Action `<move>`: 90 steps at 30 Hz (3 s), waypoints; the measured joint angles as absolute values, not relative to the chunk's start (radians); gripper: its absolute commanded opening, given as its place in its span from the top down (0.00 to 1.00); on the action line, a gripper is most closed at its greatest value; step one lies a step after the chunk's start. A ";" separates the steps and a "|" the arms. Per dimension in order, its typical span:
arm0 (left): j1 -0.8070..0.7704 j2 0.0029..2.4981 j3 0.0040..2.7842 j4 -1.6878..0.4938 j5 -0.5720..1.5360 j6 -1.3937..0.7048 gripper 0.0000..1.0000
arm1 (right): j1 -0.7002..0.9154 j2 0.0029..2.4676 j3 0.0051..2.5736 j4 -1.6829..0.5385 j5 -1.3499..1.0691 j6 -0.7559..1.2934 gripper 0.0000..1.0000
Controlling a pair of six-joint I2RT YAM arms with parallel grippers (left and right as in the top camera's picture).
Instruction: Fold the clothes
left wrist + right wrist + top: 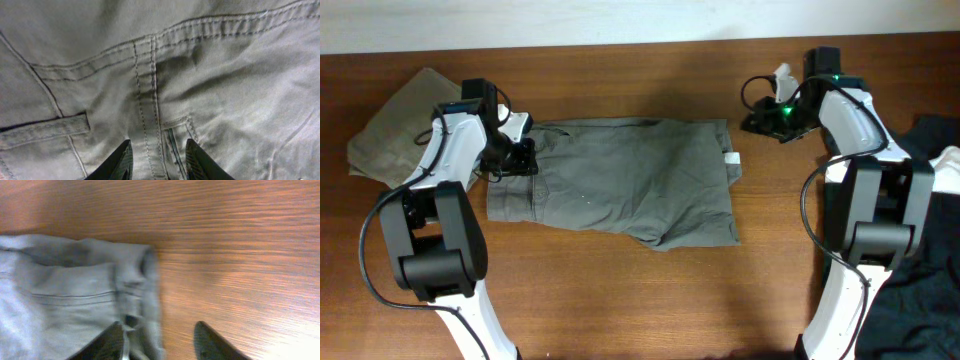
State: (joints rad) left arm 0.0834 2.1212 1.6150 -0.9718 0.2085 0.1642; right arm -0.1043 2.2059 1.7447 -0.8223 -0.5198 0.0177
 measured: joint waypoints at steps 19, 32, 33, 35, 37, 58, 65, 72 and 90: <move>0.083 2.121 1.615 -0.957 0.204 0.164 0.64 | -0.009 2.186 1.823 -0.809 -0.538 0.044 0.82; 0.083 2.121 1.615 -0.941 0.212 0.168 0.55 | 0.123 2.242 1.698 -0.948 -0.276 0.188 0.96; 0.083 2.121 1.615 -0.941 0.212 0.168 0.55 | 0.126 2.241 1.679 -0.958 -0.229 0.260 0.96; 0.083 2.121 1.615 -0.941 0.212 0.168 0.53 | 0.095 2.229 1.667 -1.024 -0.162 0.359 0.96; 0.083 2.121 1.615 -0.941 0.213 0.168 0.48 | 0.038 2.227 1.671 -1.108 -0.120 0.371 0.96; 0.031 2.263 1.651 -0.986 0.685 0.187 0.34 | 0.144 2.135 1.564 -1.146 -0.297 0.216 0.95; -0.113 2.310 1.647 -0.987 0.684 0.189 1.00 | 0.144 2.135 1.564 -1.141 -0.297 0.228 0.96; 0.051 2.363 1.892 -1.350 0.620 0.195 1.00 | 0.144 2.121 1.594 -1.201 -0.297 0.226 0.96; -0.229 2.358 2.697 -1.613 0.249 0.075 1.00 | 0.144 2.022 1.607 -1.125 -0.252 0.232 0.95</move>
